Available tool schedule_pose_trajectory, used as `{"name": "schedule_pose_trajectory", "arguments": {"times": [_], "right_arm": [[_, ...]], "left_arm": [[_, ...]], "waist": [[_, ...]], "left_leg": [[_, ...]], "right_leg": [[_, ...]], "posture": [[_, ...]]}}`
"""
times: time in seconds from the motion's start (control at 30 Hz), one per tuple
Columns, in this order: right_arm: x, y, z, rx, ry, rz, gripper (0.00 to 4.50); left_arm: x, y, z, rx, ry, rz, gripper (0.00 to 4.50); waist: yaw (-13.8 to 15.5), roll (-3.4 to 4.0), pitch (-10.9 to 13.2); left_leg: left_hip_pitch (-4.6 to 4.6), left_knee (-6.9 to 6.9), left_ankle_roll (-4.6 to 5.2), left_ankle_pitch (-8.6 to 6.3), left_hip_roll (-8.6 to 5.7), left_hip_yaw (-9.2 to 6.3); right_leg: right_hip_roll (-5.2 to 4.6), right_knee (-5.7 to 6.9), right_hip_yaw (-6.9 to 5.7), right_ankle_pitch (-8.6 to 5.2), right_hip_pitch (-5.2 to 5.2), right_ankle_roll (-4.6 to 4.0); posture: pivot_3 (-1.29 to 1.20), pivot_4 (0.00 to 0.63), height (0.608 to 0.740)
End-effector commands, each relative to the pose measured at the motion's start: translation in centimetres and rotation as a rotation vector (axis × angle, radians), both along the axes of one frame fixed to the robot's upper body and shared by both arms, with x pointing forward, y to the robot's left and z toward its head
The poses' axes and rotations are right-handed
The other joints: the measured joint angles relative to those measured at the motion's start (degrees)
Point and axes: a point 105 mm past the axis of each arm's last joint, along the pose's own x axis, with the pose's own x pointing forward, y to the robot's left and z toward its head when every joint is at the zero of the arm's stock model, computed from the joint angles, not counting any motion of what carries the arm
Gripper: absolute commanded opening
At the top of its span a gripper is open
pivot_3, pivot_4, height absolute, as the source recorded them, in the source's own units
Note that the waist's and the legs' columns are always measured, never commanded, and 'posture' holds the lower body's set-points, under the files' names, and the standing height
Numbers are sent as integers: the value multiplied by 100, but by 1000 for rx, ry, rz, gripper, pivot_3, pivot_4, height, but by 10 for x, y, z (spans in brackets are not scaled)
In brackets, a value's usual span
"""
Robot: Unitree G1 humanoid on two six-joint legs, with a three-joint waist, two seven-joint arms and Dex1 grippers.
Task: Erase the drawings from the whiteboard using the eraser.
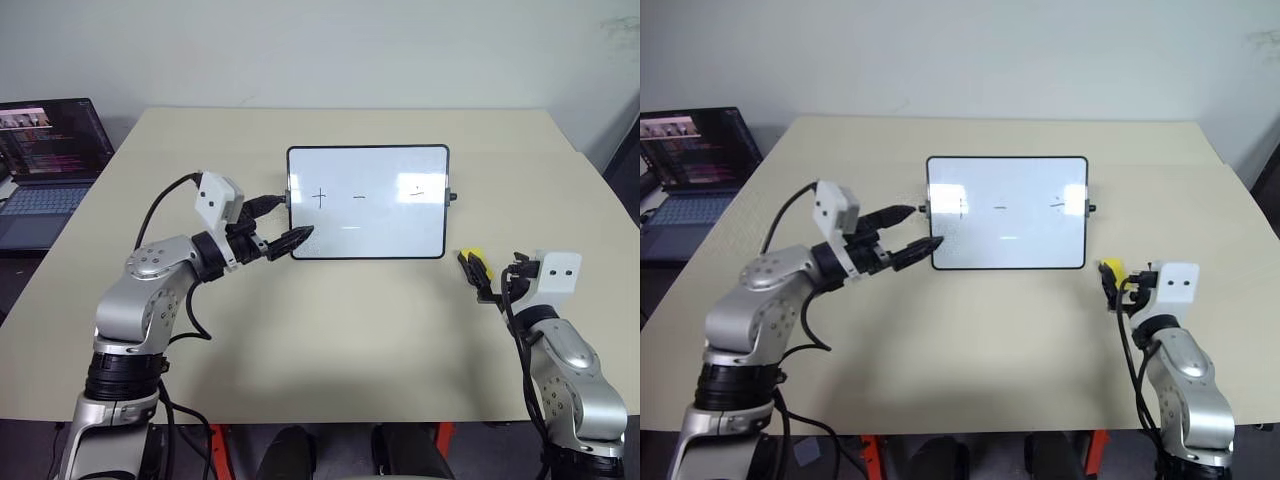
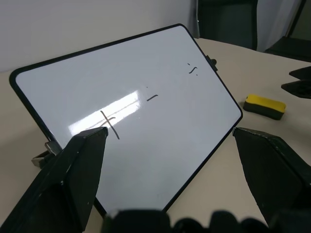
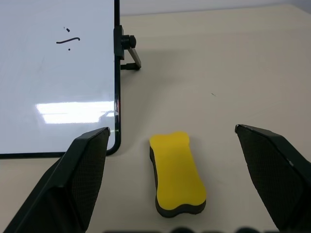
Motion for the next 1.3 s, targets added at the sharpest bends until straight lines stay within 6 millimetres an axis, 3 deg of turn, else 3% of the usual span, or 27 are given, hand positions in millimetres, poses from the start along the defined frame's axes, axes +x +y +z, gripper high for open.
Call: {"name": "schedule_pose_trajectory", "arguments": {"times": [0.03,0.47,0.83,1.3], "right_arm": [[2,-6,14,-19,-55,-1,4455],[5,-3,15,-25,-40,19,4455],[29,5,14,-20,124,50,4455],[45,-1,-11,-16,216,30,4455]], "left_arm": [[-1,-6,13,-1,-51,-36,4500],[2,-8,16,5,-55,-61,4500],[5,-10,17,-1,-57,-64,4500],[7,-6,19,-2,-66,-43,4500]], "waist": [[1,0,0],[0,0,0],[-1,0,0],[0,0,0]], "left_leg": [[0,0,0,0,0,0],[-1,0,0,0,0,1],[-2,2,0,0,0,0],[-4,2,1,0,0,1]], "right_leg": [[0,0,0,0,0,0],[0,0,1,0,0,0],[0,1,0,0,-1,-1],[0,1,0,0,-2,-1]], "posture": [[0,150,740],[0,150,740],[0,150,740],[0,150,740]]}}
